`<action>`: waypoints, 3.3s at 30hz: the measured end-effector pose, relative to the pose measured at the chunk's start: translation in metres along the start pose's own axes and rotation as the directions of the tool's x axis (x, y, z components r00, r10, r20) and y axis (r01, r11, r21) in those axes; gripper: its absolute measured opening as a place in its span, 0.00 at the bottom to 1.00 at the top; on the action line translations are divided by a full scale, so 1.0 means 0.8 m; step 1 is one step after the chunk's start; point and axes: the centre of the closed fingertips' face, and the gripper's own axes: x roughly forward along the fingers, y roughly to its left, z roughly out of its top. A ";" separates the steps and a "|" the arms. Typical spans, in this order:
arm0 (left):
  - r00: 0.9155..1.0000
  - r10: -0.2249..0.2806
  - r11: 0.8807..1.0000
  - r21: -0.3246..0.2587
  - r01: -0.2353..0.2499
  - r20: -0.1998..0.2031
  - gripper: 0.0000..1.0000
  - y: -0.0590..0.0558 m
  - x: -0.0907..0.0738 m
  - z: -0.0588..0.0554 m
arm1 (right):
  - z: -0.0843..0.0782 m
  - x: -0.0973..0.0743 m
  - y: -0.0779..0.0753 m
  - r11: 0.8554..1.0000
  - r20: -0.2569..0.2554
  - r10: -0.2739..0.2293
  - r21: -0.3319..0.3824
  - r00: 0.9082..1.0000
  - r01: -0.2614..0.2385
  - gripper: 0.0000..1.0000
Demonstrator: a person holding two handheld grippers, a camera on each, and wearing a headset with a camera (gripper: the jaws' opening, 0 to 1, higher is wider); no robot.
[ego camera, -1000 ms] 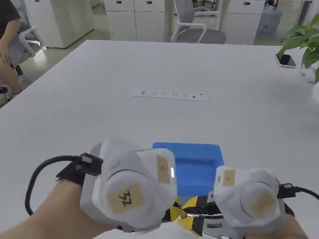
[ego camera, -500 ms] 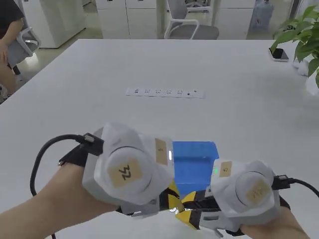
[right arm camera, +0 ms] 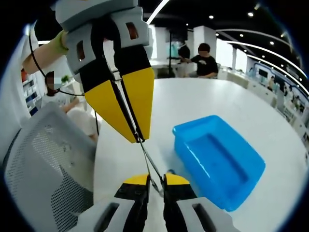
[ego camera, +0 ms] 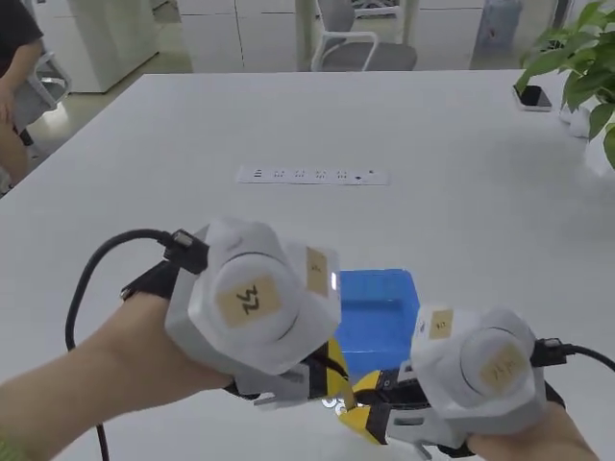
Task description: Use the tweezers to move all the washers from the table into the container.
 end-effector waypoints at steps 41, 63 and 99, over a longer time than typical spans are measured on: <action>0.993 -0.110 0.993 -0.026 0.112 0.050 0.03 -0.026 -0.001 0.011 | 0.003 -0.015 0.024 0.997 0.008 -0.025 0.070 1.000 0.025 0.04; 0.987 -0.161 0.986 0.048 0.160 0.007 0.00 -0.035 0.004 0.005 | 0.002 -0.006 0.031 0.996 0.002 -0.046 0.073 0.999 0.046 0.08; 0.701 0.696 0.556 -0.732 -0.394 0.151 0.86 -0.031 -0.069 -0.050 | -0.002 -0.008 -0.004 0.932 0.110 -0.057 0.362 0.992 0.013 0.03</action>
